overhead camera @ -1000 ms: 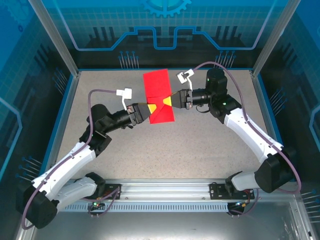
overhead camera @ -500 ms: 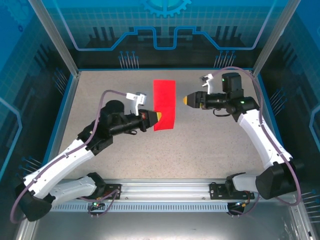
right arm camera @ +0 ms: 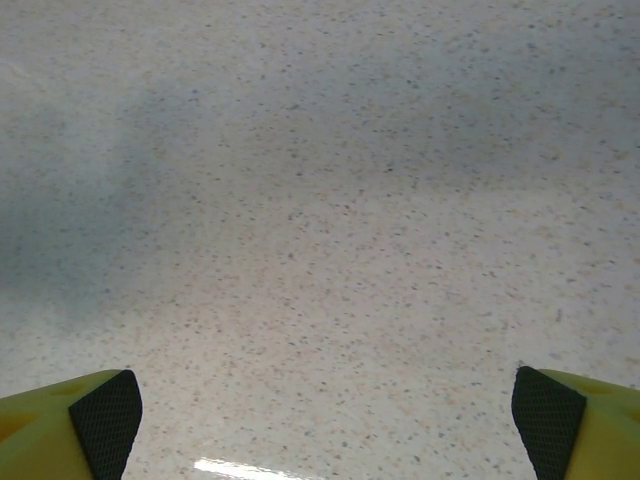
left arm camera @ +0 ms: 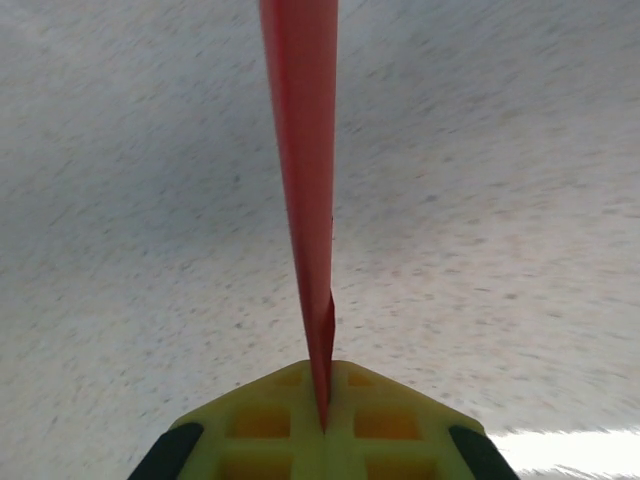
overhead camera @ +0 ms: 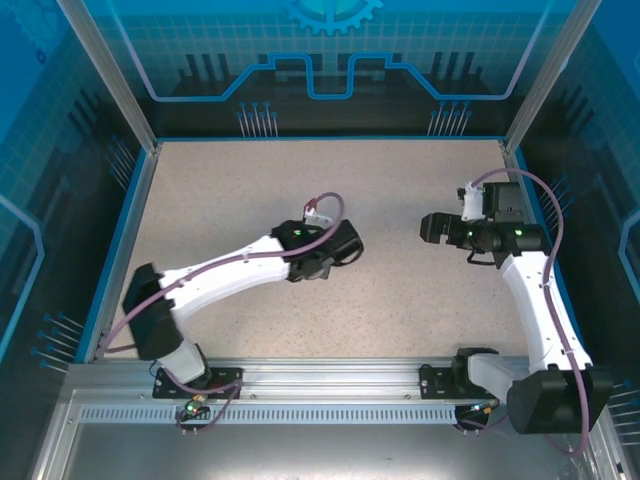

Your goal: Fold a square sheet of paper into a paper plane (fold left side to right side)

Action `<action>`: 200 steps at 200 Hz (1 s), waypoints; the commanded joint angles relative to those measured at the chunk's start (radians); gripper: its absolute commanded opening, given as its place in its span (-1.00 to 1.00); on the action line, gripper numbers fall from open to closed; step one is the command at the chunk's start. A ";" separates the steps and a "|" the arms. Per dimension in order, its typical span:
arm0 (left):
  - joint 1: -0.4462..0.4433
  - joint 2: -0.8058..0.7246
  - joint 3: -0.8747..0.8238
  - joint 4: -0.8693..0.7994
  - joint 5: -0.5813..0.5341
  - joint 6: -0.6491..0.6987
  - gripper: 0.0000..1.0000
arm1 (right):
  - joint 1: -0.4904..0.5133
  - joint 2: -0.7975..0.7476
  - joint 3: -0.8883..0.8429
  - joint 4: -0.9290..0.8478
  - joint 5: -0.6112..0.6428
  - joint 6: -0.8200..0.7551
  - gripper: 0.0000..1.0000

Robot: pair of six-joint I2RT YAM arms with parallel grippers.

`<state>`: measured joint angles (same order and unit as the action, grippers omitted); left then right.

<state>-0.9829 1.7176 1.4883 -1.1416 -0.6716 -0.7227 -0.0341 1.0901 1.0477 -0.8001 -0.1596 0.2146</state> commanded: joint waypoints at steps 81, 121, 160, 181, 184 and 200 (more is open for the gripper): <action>0.003 0.460 0.242 -0.032 0.197 -0.006 -0.91 | -0.029 -0.042 -0.030 -0.064 0.052 -0.068 0.98; 0.029 0.529 0.295 0.041 0.335 0.036 -0.84 | -0.029 -0.044 -0.041 -0.062 0.003 -0.060 0.98; 0.067 0.532 0.293 0.117 0.452 0.050 -0.73 | -0.029 -0.022 -0.052 -0.057 -0.032 -0.060 0.99; 0.084 0.521 0.274 0.174 0.529 0.051 -0.65 | -0.029 -0.012 -0.059 -0.050 -0.054 -0.057 0.99; 0.085 0.518 0.272 0.183 0.539 0.051 -0.63 | -0.029 -0.011 -0.060 -0.049 -0.058 -0.057 0.98; 0.094 0.502 0.257 0.221 0.584 0.056 -0.58 | -0.026 0.001 -0.062 -0.048 -0.080 -0.059 0.98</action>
<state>-0.9020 2.2303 1.7554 -0.9974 -0.2096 -0.6888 -0.0467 1.0748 0.9951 -0.8406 -0.1841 0.1654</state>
